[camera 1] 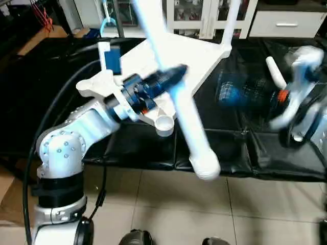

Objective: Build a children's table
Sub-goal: Pick table leg

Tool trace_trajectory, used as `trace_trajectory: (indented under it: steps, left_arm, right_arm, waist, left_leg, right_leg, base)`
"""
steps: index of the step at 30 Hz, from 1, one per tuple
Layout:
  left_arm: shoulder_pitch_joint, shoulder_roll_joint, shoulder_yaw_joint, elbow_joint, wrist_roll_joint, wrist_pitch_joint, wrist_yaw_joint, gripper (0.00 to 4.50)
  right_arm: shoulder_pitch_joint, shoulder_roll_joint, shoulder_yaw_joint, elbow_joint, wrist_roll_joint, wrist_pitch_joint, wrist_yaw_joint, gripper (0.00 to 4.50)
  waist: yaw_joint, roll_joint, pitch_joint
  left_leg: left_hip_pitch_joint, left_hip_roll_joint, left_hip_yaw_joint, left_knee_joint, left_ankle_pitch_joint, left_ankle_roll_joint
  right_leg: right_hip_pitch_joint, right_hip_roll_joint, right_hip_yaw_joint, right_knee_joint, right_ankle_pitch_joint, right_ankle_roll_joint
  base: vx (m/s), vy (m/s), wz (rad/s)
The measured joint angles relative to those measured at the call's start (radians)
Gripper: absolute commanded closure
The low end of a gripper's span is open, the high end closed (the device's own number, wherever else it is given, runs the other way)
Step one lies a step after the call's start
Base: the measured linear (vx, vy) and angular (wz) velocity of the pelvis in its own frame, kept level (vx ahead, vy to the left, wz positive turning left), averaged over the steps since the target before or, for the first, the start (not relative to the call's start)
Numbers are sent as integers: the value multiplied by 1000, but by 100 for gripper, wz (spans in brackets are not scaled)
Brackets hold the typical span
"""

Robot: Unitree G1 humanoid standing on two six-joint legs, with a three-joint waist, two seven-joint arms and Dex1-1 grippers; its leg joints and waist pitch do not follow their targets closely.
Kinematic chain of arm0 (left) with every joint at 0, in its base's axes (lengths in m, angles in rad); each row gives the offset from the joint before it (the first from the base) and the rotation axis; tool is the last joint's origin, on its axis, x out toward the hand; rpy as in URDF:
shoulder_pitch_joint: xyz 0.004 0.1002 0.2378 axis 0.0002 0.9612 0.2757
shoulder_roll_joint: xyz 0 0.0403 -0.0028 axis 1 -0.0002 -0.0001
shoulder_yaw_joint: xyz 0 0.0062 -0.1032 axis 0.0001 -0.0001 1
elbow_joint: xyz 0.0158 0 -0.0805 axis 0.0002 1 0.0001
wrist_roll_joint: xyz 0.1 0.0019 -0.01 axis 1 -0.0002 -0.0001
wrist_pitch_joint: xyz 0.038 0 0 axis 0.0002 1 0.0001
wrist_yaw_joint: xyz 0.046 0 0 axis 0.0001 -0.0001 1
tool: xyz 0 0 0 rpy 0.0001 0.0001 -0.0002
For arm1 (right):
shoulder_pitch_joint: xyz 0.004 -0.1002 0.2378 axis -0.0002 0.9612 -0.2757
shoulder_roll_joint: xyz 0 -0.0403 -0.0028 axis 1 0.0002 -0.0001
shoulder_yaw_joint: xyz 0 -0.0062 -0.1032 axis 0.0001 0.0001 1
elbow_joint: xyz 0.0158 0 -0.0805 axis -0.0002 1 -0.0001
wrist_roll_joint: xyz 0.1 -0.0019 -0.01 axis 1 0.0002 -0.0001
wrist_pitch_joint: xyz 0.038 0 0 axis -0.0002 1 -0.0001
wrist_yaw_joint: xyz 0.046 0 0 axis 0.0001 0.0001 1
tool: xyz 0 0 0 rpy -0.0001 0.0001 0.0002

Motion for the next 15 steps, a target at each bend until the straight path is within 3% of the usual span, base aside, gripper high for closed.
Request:
trace_trajectory:
  steps: [15]
  left_arm:
    - [-50,21,-69,-17,-89,46,-196,276]
  right_arm:
    - [-14,2,80,-30,25,58,66,0]
  waist:
    - [-2,-1,1]
  left_leg:
    - [1,0,2,0,0,0]
  right_leg:
    - [0,0,2,-1,-2,3]
  base:
    - [0,0,0]
